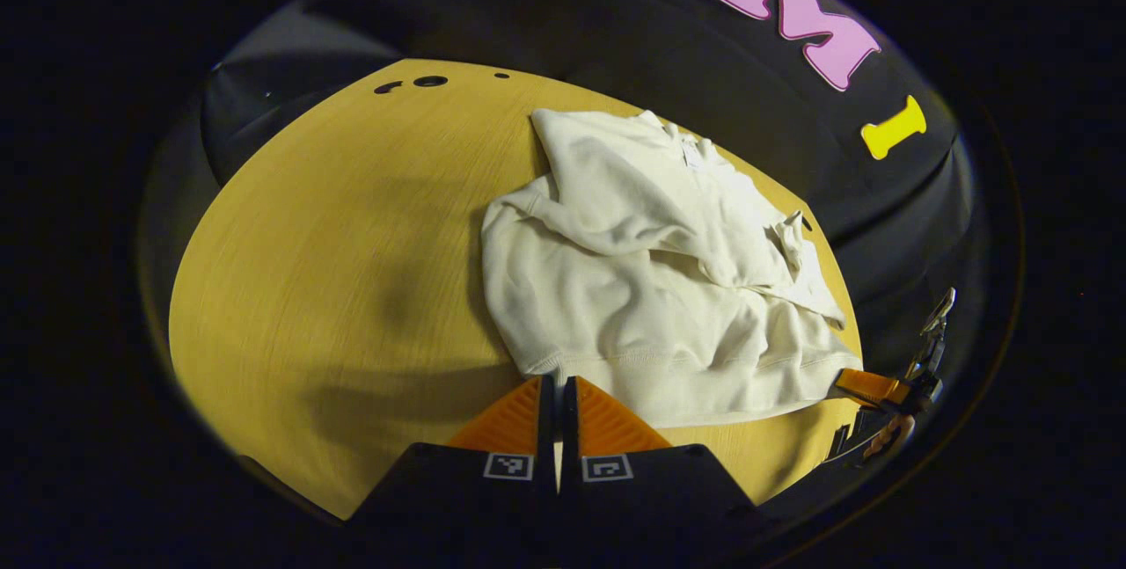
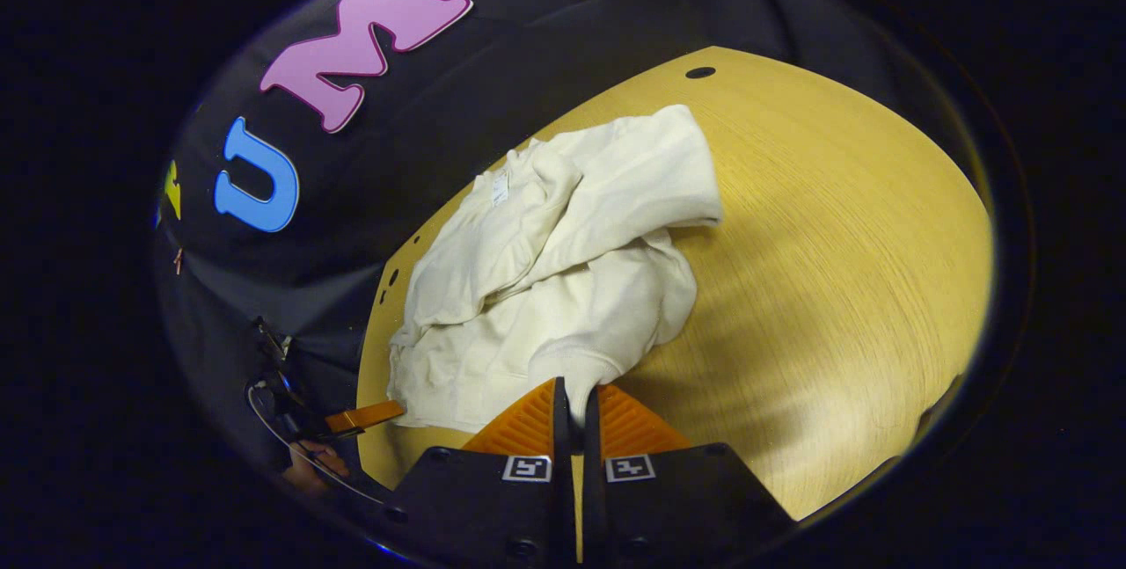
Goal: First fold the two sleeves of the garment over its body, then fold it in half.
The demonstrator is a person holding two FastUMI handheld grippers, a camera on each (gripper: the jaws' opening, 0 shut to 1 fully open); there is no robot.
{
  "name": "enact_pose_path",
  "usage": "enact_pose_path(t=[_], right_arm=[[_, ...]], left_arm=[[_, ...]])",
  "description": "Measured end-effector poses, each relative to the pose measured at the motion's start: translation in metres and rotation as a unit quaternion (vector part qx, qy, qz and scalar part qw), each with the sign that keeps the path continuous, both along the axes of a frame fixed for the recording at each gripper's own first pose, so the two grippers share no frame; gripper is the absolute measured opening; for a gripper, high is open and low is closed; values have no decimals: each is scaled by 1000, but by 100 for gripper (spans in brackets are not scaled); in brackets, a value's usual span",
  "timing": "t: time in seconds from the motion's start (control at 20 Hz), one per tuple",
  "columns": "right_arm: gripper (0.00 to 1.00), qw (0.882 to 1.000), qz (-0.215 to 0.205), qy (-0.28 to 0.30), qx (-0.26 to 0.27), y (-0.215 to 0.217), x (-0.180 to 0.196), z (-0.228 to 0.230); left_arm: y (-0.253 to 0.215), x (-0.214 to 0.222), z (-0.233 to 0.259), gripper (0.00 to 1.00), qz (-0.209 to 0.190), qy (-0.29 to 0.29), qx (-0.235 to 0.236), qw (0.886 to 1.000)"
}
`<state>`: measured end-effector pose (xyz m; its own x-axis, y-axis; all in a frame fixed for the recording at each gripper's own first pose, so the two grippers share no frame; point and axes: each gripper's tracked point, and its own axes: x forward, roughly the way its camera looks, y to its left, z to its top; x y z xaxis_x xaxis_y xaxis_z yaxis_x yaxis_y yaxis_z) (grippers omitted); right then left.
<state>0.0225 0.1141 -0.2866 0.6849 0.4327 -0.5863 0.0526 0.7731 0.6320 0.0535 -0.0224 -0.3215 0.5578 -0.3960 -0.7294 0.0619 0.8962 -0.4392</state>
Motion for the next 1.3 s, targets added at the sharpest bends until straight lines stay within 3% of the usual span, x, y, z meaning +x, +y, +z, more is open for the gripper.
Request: enact_pose_path(t=[0.5, 0.65, 0.8, 0.85, 0.95, 1.0, 1.05, 1.1, 1.15, 1.3], right_arm=[[8, 997, -19, -66, 32, 5, 41, 60], [7, 997, -11, -68, 21, 7, 43, 58], [7, 998, -6, -68, 11, 6, 38, 58], [7, 998, -5, -68, 10, 7, 37, 58], [7, 998, -4, -68, 10, 6, 37, 59], [7, 998, -4, -68, 11, 6, 36, 59], [7, 998, -4, -68, 12, 6, 36, 60], [7, 998, -4, -69, 14, 6, 36, 61], [7, 997, -4, -70, 15, 7, 35, 63], [7, 997, -1, -69, 16, 7, 32, 63]], left_arm=[[-4, 36, 57, 6, -3, -67, -11, 998], [8, 26, 32, 6, -20, -44, 34, 998], [11, -13, -3, 6, -46, 26, 51, 997], [14, -18, -10, 10, -52, 32, 61, 996], [19, -21, -18, 27, -65, 35, 86, 994], [18, -19, -19, 56, -66, 36, 94, 993], [18, -17, -21, 68, -66, 39, 99, 992], [18, -15, -25, 63, -65, 45, 105, 991], [17, -13, -30, 68, -63, 51, 111, 990], [9, -4, -35, 71, -80, 50, 136, 986]])
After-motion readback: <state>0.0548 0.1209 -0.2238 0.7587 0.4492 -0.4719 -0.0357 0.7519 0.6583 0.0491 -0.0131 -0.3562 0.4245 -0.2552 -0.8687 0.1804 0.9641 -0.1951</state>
